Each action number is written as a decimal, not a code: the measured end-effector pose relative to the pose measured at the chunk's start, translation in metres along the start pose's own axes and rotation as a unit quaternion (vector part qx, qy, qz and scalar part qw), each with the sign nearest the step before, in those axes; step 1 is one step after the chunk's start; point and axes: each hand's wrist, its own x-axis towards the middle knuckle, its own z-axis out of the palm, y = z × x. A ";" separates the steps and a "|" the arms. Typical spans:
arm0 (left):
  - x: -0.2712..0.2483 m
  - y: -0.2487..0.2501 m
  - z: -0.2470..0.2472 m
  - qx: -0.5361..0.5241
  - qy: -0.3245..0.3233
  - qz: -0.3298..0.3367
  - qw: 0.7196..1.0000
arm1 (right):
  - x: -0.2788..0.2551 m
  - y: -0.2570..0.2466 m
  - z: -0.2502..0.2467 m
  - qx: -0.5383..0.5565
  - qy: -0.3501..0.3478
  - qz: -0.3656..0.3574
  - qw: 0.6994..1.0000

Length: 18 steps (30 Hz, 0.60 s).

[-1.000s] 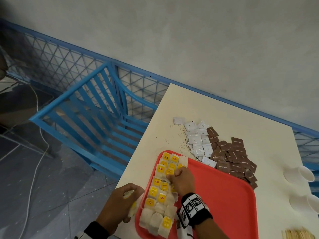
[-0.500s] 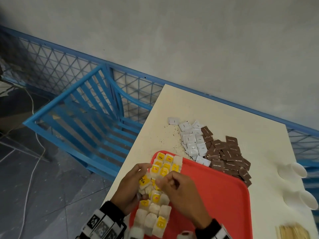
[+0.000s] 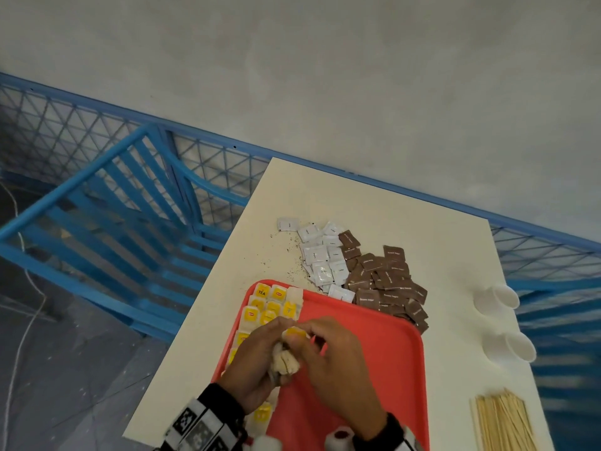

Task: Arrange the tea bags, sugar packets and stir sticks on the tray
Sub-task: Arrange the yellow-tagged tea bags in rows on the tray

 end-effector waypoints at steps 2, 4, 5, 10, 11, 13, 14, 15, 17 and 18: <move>0.001 -0.004 0.005 -0.008 -0.006 0.006 1.000 | -0.003 0.000 -0.018 0.075 0.010 -0.002 0.997; 0.002 -0.004 0.012 0.022 -0.002 0.009 1.000 | -0.002 -0.001 -0.045 0.184 0.003 0.035 0.982; 0.002 -0.003 0.014 0.054 0.004 0.014 0.998 | 0.000 0.001 -0.057 0.216 0.001 0.059 0.975; -0.004 0.017 0.032 0.187 0.010 0.115 0.976 | 0.010 0.016 -0.089 0.113 -0.018 0.046 0.992; -0.007 0.023 0.039 0.213 0.002 0.142 0.967 | 0.012 0.018 -0.091 0.082 -0.023 0.028 0.996; -0.009 0.031 0.048 0.272 -0.013 0.199 0.941 | 0.016 0.015 -0.093 0.061 -0.031 -0.004 0.998; -0.009 0.033 0.051 0.297 -0.019 0.221 0.929 | 0.018 0.011 -0.094 0.070 -0.039 -0.016 0.997; -0.010 0.036 0.053 0.316 -0.024 0.235 0.919 | 0.019 0.010 -0.093 0.085 -0.042 -0.022 0.995; -0.010 0.038 0.053 0.334 -0.032 0.239 0.911 | 0.023 0.007 -0.091 0.096 -0.024 -0.018 0.995; -0.011 0.039 0.050 0.342 -0.035 0.236 0.909 | 0.025 0.007 -0.089 0.091 -0.005 -0.018 0.996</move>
